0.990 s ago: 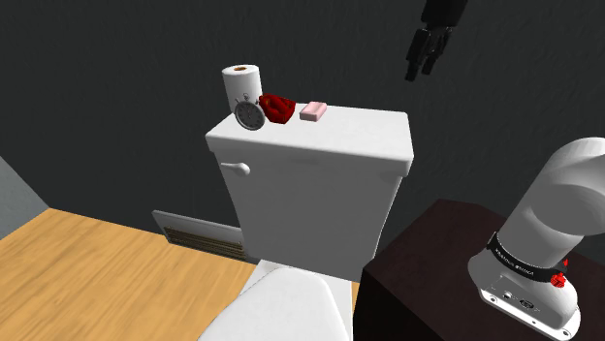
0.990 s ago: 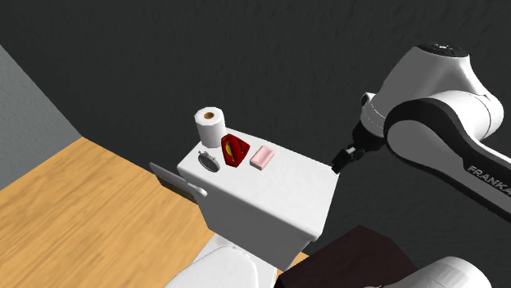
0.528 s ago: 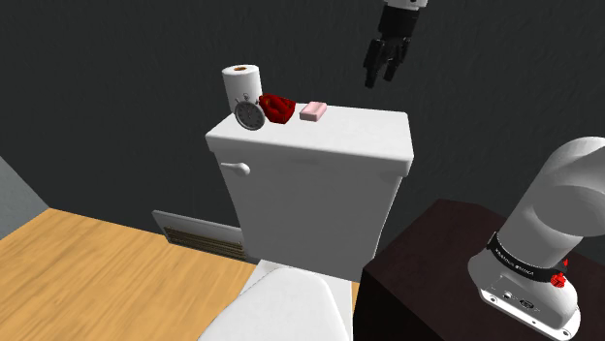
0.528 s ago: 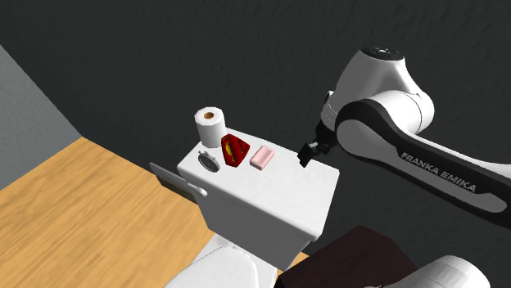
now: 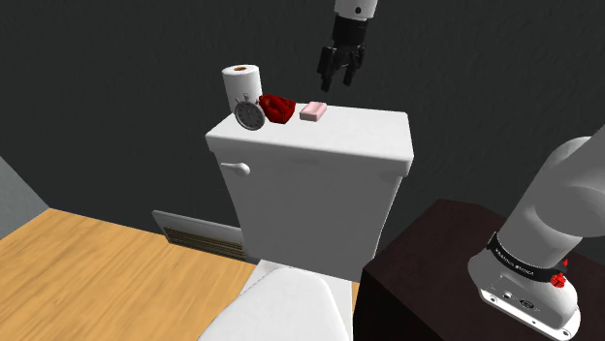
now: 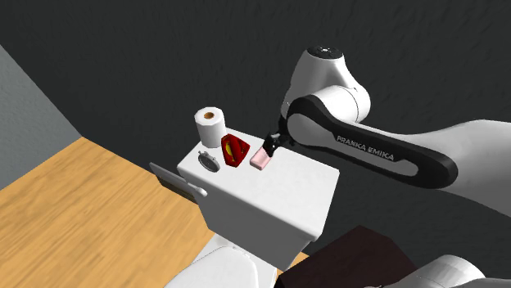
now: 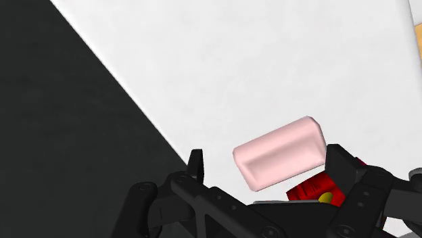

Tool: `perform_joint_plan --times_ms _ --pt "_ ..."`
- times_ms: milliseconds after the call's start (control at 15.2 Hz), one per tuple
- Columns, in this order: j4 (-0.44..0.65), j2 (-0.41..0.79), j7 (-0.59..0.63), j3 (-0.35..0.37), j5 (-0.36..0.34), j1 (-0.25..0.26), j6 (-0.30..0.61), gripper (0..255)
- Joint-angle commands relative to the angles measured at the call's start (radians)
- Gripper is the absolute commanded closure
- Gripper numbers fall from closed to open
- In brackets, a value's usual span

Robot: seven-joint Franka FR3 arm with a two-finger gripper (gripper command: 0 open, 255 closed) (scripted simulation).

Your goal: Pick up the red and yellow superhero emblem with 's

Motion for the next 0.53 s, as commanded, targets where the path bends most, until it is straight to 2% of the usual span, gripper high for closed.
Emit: perform_joint_plan --times_ms 0,462 --pt "0.046 0.061 0.031 0.02 -0.005 0.007 0.024 0" --pt "0.287 0.311 0.131 0.07 -0.058 0.036 0.062 0"
